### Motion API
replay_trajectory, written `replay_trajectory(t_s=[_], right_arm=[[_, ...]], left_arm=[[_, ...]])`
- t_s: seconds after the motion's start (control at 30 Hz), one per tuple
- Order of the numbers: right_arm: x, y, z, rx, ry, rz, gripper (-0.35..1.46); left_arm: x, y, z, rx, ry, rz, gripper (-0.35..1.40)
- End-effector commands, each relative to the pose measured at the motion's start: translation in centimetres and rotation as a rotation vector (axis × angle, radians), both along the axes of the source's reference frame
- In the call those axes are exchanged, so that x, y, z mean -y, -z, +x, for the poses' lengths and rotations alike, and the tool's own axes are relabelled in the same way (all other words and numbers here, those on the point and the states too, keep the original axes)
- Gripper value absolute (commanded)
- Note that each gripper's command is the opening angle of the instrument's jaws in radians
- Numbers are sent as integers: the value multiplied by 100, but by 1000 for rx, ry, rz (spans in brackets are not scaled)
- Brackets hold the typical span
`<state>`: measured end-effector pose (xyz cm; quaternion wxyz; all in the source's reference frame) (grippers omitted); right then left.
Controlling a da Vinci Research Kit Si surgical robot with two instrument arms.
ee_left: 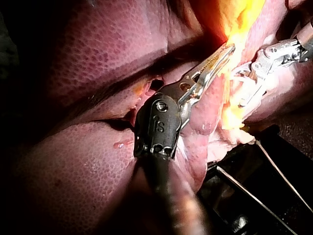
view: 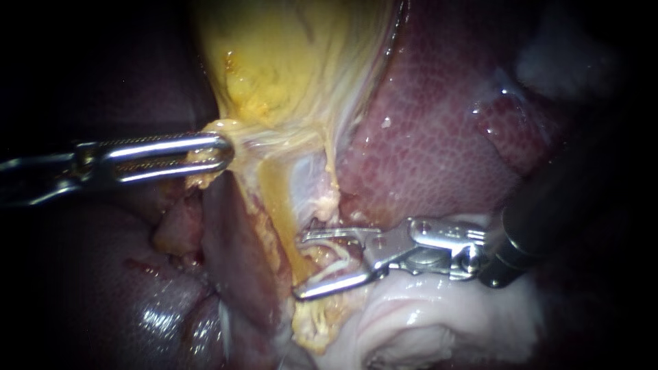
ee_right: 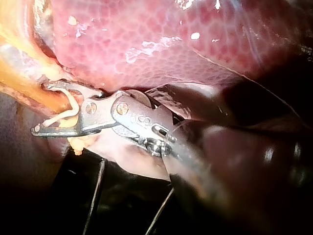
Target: Clipping first clip left tube
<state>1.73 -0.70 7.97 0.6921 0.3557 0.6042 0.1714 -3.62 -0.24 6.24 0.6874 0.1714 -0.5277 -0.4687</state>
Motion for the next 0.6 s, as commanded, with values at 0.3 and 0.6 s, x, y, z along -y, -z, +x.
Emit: replay_trajectory(t_s=[0.3,0.6], right_arm=[[10,-6,2,-4,31,31,60],[18,11,5,-60,77,100,60]], left_arm=[[-1,0,2,1,-1,0,-35],[-14,-33,16,5,-8,-2,-35]])
